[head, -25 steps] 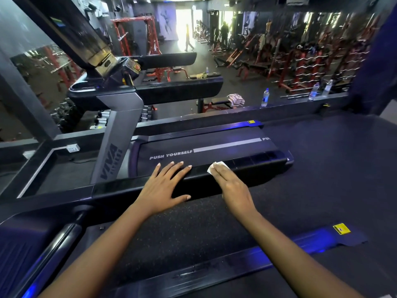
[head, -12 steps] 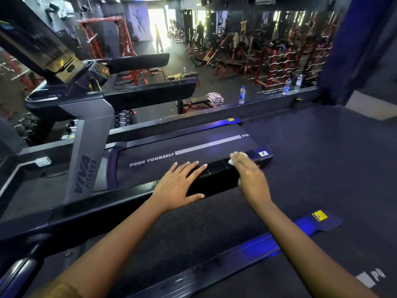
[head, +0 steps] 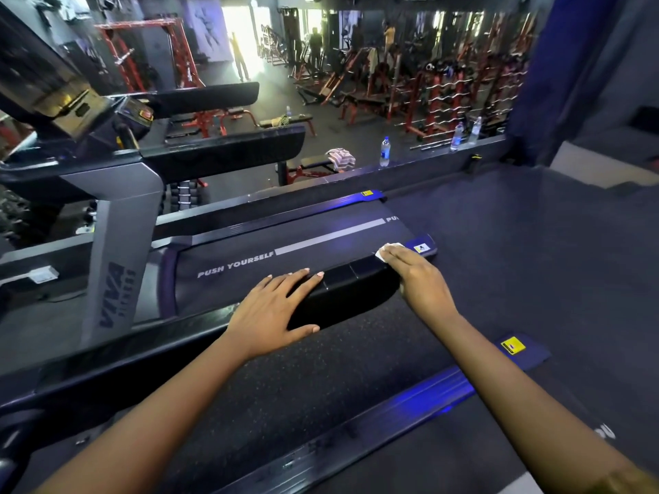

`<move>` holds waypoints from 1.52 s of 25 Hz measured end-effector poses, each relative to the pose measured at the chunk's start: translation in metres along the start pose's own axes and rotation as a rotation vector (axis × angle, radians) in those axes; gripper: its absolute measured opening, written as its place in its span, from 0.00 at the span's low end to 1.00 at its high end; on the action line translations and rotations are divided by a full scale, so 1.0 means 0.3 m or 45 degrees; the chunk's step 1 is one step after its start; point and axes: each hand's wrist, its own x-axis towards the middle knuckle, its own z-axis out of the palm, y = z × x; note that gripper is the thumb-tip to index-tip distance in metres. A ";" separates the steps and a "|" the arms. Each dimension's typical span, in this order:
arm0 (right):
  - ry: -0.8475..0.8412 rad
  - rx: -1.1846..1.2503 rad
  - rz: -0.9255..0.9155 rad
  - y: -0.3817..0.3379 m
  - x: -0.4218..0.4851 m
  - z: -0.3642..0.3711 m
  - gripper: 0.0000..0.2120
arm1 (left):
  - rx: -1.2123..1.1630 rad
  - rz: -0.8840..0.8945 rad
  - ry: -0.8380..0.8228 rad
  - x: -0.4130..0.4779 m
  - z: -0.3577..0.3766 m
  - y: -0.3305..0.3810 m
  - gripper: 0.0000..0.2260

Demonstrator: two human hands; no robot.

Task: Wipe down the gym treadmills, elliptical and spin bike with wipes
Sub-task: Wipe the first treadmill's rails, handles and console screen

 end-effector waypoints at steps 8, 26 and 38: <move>0.363 0.767 0.862 -0.009 -0.039 0.017 0.24 | -0.002 -0.004 0.000 0.001 -0.012 0.003 0.38; 0.263 1.339 1.198 0.037 -0.073 0.162 0.20 | -0.094 0.048 -0.063 0.140 -0.013 0.080 0.35; 0.844 0.779 1.151 -0.108 -0.090 0.111 0.22 | -0.137 0.100 -0.164 0.149 -0.029 0.069 0.39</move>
